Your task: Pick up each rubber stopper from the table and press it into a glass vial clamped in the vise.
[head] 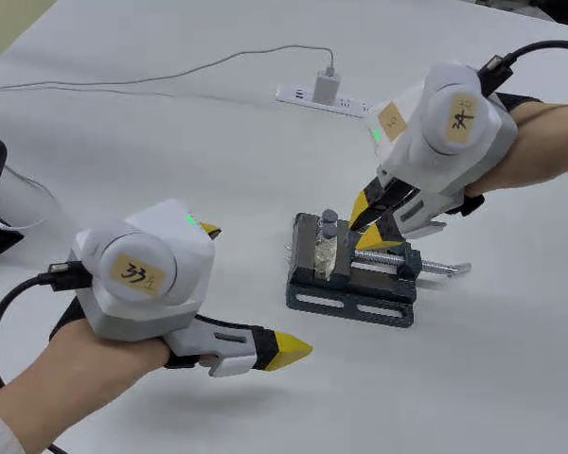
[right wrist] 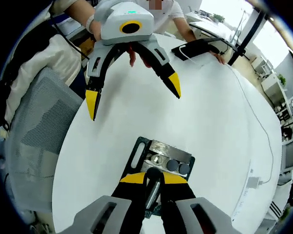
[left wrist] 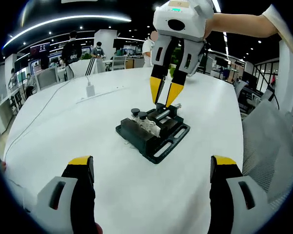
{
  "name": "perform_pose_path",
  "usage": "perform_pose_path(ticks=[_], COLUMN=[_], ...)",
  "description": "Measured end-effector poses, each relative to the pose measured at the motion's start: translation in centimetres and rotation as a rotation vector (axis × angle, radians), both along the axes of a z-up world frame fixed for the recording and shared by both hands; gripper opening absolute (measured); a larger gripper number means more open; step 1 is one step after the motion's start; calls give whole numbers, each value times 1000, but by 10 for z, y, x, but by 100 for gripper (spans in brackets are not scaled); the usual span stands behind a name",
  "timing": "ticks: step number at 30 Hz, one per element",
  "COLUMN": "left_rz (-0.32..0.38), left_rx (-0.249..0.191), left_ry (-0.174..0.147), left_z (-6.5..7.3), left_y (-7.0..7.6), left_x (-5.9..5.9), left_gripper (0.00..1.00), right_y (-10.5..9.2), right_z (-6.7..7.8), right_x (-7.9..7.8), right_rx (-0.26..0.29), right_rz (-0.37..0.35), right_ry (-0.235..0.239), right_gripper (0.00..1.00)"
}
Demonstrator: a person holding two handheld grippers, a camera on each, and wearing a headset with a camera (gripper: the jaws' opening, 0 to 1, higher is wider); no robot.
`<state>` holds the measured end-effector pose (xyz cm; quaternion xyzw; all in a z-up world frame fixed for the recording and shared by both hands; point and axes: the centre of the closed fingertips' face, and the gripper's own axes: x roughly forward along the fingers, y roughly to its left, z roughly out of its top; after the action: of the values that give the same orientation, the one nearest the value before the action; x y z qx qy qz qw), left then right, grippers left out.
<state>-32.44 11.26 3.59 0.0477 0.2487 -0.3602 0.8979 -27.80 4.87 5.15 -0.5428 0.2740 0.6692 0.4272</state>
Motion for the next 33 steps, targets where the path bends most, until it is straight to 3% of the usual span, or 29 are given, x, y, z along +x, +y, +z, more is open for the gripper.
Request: perform_pose_path(ticks=[8,33], left_rz=[4,-5], left_rx=[-1,-12], left_ry=[5,29], left_z=[-1,-7], left_y=[1,1], left_x=[1,1], left_gripper=[99,95], right_y=[6,15], right_z=[-4,-19], right_x=[1,3], right_rx=[-20,-57], right_rz=[117,104], right_ry=[-21,20], right_gripper=[6,6])
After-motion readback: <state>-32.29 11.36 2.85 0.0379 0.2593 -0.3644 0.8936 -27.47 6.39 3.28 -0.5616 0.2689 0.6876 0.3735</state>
